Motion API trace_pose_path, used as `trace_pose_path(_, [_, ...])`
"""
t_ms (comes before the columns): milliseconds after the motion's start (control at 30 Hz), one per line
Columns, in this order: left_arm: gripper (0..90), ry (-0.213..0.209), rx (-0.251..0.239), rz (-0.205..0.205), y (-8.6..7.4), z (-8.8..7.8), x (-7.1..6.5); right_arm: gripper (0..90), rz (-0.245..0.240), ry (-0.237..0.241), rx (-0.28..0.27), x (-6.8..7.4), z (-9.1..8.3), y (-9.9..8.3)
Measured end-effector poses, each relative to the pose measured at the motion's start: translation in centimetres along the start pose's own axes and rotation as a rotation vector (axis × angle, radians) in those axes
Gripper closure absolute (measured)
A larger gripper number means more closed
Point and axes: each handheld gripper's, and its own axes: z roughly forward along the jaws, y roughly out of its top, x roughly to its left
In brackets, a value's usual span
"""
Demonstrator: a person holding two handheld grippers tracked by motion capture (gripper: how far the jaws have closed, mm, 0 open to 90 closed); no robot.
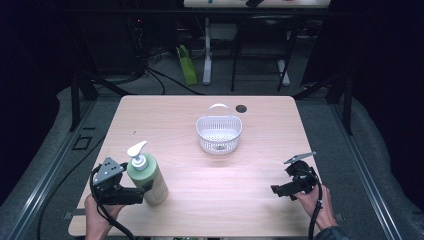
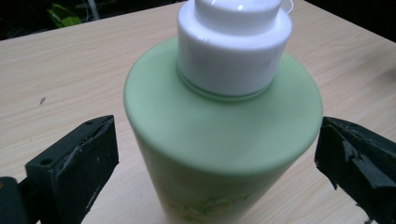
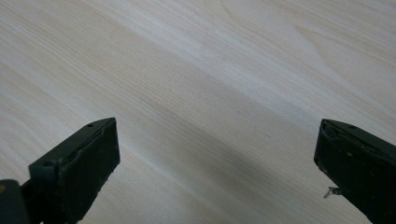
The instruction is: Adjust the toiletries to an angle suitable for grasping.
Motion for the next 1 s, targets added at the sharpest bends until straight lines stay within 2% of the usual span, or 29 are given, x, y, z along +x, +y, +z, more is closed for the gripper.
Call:
trace_pose_path(400, [0.0,0.035,-0.013,0.008,0.7,1.0,-0.4,0.0,-0.001,-0.001,-0.004,0.0,-0.1,0.0])
trace_pose_path(467, [1.8,0.035,-0.014,0.009,0.7,1.1,-0.4,0.0,-0.001,-0.001,-0.005,0.0,-0.1,0.0])
trace_pose_path(533, [9.2,0.037,-0.020,0.018,0.6,1.0,-0.5,0.0,-0.003,0.000,-0.005,0.0,-0.1,0.0])
trace_pose_path(600, [11.1,0.039,-0.021,0.018,0.6,0.9,-0.5,0.1,-0.003,0.000,-0.005,0.0,-0.1,0.0])
trace_pose_path(1000, [11.7,0.047,-0.028,0.012,0.5,1.1,-0.5,0.2,-0.004,-0.001,-0.005,0.0,-0.1,0.0])
